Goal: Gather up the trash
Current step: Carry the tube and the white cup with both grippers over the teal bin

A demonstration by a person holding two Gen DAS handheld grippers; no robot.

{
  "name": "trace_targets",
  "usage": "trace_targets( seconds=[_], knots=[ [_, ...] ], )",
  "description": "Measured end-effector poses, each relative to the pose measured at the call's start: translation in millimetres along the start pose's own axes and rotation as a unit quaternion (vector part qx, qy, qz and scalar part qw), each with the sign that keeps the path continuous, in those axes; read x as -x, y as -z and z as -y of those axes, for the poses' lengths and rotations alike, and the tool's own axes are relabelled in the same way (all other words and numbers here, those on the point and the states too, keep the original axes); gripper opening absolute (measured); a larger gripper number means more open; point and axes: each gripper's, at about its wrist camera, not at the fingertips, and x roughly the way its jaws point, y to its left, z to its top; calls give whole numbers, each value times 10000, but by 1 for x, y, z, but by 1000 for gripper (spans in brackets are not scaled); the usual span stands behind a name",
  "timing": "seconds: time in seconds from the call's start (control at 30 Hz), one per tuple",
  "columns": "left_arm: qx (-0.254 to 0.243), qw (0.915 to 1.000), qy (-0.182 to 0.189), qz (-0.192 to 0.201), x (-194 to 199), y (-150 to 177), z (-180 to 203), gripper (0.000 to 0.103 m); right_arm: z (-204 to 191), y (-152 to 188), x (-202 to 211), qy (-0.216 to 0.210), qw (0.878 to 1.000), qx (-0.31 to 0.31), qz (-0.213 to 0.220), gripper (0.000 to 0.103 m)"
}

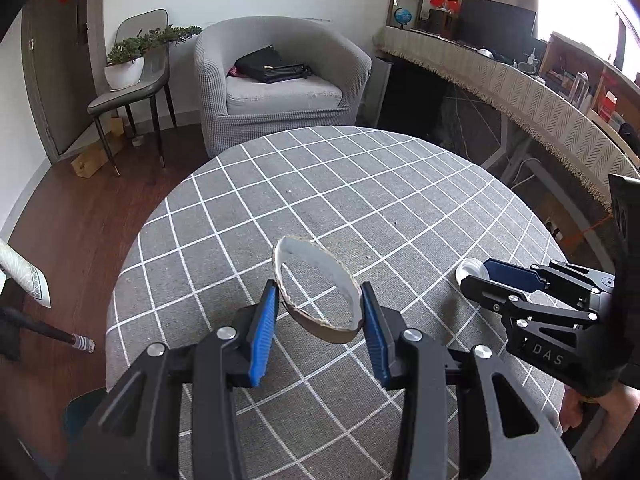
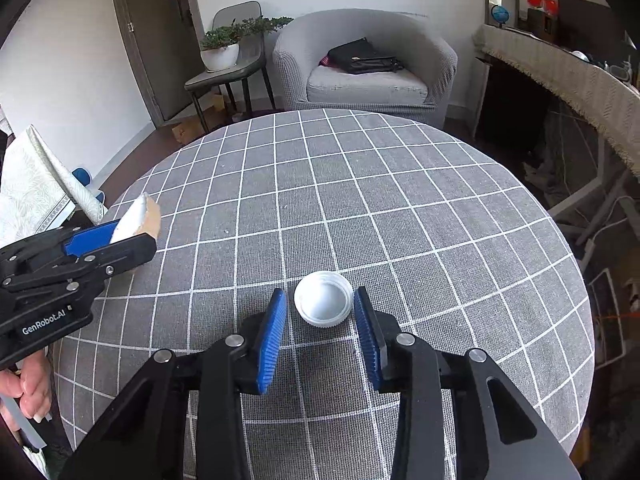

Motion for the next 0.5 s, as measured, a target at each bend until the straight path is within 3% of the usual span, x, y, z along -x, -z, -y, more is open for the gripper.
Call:
trace_targets(
  seconds=[0.13, 0.5],
  knots=[
    [48, 10000, -39, 56, 11, 1, -13, 43, -11, -2, -6, 223, 9996, 142, -77, 31],
    [221, 9991, -293, 196, 40, 6, -63, 43, -60, -20, -6, -131, 9993, 315, 133, 31]
  ],
)
